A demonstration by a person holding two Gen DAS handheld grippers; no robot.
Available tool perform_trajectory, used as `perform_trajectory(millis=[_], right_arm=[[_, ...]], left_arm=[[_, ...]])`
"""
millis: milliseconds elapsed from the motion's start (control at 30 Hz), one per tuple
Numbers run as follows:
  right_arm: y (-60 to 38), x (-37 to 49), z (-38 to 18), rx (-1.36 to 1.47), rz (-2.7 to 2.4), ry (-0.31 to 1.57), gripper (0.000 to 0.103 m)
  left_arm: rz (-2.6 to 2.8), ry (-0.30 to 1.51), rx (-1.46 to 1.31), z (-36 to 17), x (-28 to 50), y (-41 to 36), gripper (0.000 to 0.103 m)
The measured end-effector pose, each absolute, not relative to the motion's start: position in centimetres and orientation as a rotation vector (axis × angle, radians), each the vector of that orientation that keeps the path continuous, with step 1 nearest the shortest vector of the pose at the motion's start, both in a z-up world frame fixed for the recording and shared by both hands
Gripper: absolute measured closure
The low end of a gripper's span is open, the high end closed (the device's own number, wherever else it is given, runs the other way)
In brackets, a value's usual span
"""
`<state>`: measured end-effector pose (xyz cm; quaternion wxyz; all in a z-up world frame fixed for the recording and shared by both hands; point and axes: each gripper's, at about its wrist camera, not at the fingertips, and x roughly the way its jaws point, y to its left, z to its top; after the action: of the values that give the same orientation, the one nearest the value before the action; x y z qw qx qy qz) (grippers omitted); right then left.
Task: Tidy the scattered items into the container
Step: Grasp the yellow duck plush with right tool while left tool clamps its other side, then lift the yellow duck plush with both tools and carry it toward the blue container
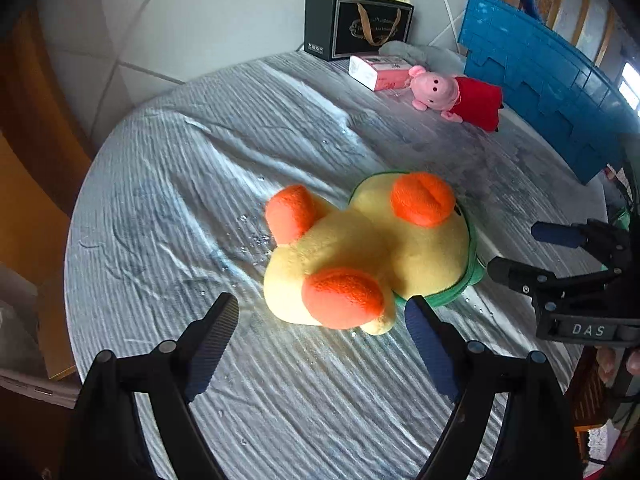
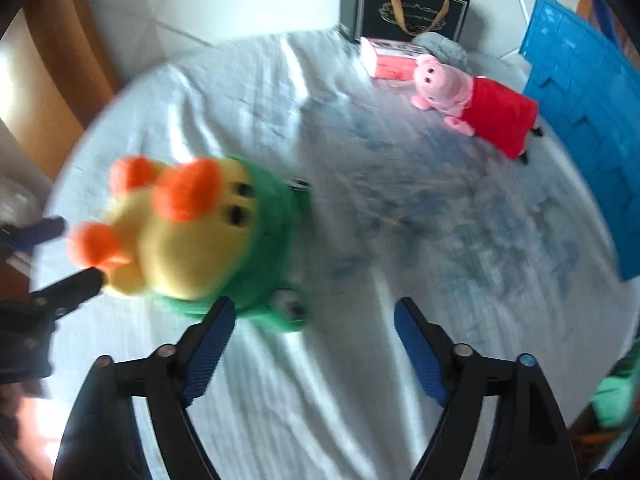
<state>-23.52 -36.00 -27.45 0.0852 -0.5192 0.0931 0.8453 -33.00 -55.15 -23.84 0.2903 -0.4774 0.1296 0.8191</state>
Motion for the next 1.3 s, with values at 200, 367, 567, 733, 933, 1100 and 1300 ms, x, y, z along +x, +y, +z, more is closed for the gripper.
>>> perform_trajectory(millis=[200, 367, 567, 733, 933, 1100, 1300], right_arm=[[-36.7, -26.1, -26.6, -1.499, 2.559, 0.485, 0.0], [-36.7, -28.8, -29.5, -1.599, 2.514, 0.533, 0.0], [-37.5, -29.9, -32.5, -1.697, 2.521, 0.545, 0.001], [-38.2, -29.7, -32.2, -1.655, 2.593, 0.525, 0.022], [-38.3, -28.5, -30.1, -1.571, 2.637, 0.527, 0.027], [-37.8, -27.3, -27.1, -1.502, 2.66, 0.499, 0.032], [-35.5, -25.7, -27.4, -1.554, 2.527, 0.489, 0.032]], left_arm=[[2.199, 0.325, -1.359, -25.2, -34.6, -54.2, 0.017], [2.182, 0.303, -1.472, -29.6, -34.6, -53.2, 0.017], [2.217, 0.256, -1.437, -30.1, -34.3, -52.9, 0.017], [2.237, 0.235, -1.395, -29.9, -33.8, -52.9, 0.026], [2.262, 0.257, -1.303, -27.4, -32.5, -52.5, 0.043], [2.272, 0.267, -1.236, -24.9, -31.6, -51.6, 0.046], [2.224, 0.305, -1.292, -24.8, -30.8, -50.7, 0.045]])
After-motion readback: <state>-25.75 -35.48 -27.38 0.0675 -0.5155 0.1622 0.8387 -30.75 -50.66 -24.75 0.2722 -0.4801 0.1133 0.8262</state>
